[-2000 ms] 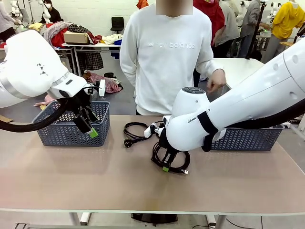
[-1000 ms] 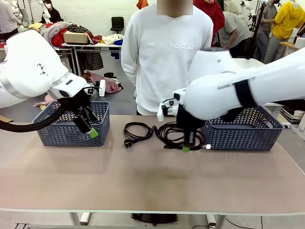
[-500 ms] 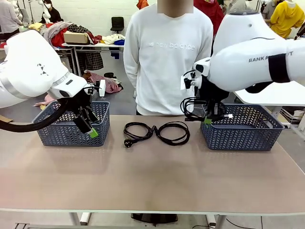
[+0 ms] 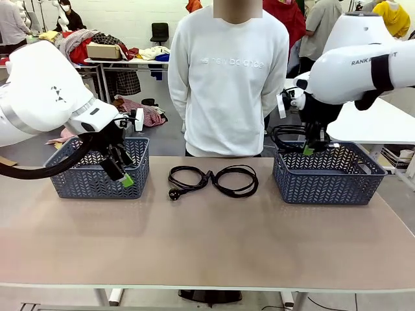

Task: Organize the cables according to human instructions.
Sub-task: Pick up a bundle of cables and place it in the basket indicated by the human.

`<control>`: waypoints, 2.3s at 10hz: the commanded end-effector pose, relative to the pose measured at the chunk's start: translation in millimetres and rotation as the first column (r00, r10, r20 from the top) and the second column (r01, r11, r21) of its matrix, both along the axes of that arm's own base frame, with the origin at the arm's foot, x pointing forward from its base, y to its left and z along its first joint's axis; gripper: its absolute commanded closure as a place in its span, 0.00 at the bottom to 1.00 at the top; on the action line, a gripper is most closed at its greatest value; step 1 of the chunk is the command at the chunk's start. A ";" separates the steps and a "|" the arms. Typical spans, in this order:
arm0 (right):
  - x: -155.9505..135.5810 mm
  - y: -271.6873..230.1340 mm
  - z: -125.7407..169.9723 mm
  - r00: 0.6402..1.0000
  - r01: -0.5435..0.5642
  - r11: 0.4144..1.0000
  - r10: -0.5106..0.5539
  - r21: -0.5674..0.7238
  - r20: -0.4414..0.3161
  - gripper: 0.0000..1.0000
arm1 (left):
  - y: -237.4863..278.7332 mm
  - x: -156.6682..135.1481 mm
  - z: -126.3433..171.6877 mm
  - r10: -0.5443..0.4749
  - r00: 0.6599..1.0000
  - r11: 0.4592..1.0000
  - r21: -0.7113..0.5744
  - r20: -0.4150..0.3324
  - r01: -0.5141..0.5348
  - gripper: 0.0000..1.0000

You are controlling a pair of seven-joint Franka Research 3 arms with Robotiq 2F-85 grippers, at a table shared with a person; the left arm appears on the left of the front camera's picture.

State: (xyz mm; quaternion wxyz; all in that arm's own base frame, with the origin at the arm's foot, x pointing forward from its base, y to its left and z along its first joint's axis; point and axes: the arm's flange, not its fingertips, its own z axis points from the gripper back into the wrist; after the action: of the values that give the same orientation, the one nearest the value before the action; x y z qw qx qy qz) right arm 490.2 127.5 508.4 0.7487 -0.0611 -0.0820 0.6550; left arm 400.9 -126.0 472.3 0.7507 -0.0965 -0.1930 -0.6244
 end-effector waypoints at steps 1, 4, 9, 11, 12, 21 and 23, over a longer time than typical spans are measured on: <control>28.7 -14.8 4.2 0.998 -0.018 0.998 0.021 0.059 -0.055 1.00 | 1.1 0.6 2.0 0.004 1.000 1.000 0.000 0.007 -0.004 0.00; 56.9 -40.9 -9.4 0.995 0.057 0.997 -0.052 0.056 -0.085 1.00 | 1.1 0.6 2.0 0.004 1.000 1.000 0.000 0.007 -0.004 0.00; 48.8 -39.2 -15.6 0.996 0.057 0.997 -0.054 0.043 -0.065 1.00 | 1.1 0.6 2.0 0.004 1.000 1.000 0.000 0.007 -0.004 0.00; 53.3 -35.0 -17.9 0.996 0.057 0.997 -0.053 0.049 -0.071 0.88 | 1.1 0.6 2.0 0.004 1.000 1.000 0.000 0.007 -0.004 0.00; 60.5 -35.9 -28.0 0.996 0.058 0.998 -0.056 0.026 -0.066 0.88 | 1.1 0.6 2.0 0.004 1.000 1.000 0.000 0.007 -0.004 0.00; 88.2 -84.7 -71.0 0.996 0.048 0.999 -0.047 0.017 -0.079 0.88 | 1.1 0.6 2.0 0.004 1.000 1.000 0.000 0.007 -0.004 0.00; 92.1 -87.4 -76.6 0.994 0.053 0.998 -0.050 0.028 -0.097 0.88 | 1.1 0.6 2.0 0.004 1.000 1.000 0.000 0.007 -0.004 0.00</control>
State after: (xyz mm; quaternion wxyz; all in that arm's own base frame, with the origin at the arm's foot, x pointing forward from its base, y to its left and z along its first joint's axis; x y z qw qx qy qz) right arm 573.6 43.2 428.3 0.7797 -0.0242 -0.0424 0.6243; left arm 401.4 -126.2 473.1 0.7505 -0.0962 -0.1937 -0.6245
